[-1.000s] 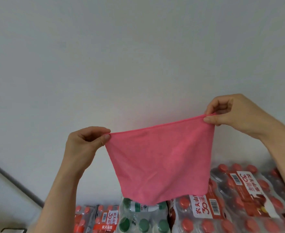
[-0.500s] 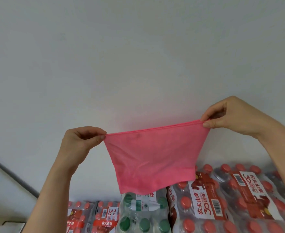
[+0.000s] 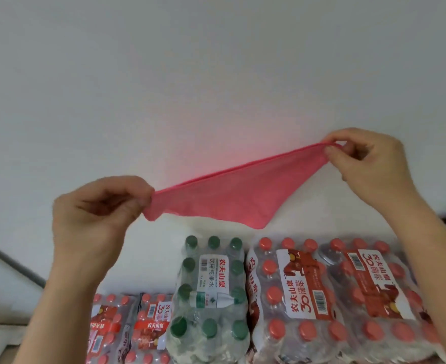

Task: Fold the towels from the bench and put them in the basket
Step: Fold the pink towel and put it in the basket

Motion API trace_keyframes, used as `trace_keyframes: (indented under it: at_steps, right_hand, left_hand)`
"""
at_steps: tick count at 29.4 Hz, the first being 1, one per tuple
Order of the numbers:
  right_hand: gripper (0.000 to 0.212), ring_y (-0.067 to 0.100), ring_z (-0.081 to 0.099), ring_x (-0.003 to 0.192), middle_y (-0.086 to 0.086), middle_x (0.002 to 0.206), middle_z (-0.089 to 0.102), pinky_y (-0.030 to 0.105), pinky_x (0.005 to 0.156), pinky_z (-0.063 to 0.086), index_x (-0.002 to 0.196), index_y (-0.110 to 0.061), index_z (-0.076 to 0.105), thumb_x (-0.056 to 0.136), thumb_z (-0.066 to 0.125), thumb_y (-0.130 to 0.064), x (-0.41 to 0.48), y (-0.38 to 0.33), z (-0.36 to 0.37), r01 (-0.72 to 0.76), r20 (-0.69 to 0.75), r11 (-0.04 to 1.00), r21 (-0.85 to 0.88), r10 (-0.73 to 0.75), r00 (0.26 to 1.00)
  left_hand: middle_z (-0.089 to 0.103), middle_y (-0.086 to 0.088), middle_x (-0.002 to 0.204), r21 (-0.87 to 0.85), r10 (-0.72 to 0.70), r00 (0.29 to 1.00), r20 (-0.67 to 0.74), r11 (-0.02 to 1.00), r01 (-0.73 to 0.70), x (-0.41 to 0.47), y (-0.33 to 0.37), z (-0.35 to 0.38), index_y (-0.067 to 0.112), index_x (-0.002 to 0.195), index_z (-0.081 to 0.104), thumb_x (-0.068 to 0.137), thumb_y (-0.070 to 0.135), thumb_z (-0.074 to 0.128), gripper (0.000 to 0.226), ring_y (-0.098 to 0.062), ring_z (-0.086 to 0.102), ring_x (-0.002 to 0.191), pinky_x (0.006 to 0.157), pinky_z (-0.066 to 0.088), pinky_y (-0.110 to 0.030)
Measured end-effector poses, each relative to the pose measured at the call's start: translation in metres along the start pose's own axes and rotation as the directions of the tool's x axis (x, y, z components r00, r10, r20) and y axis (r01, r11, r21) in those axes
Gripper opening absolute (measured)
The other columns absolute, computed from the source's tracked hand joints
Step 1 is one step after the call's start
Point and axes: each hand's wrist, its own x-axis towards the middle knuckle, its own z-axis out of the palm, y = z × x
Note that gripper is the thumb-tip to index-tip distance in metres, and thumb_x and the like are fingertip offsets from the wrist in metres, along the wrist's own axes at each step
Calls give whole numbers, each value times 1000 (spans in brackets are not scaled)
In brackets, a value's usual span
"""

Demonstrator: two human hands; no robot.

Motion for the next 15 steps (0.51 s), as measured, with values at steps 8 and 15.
trace_keyframes:
  at_steps: [8, 15]
  right_hand:
    - [29, 21, 70, 64, 12, 77, 74, 21, 60, 57, 74, -17, 73, 85, 59, 6, -110, 127, -8, -588, 340, 805, -77, 575, 744]
    - [6, 25, 71, 65, 2, 67, 73, 41, 69, 60, 77, -16, 75, 81, 73, -12, -167, 172, -3, -626, 449, 774, -96, 595, 667]
  left_hand:
    - [68, 17, 96, 514, -371, 691, 620, 858, 0, -124, -91, 77, 35, 95, 72, 86, 0, 59, 38, -2, 62, 91, 85, 51, -26]
    - [58, 16, 76, 679, -516, 621, 590, 733, -36, -169, -82, 93, 25, 81, 71, 72, 10, 60, 20, 4, 51, 66, 61, 35, -7]
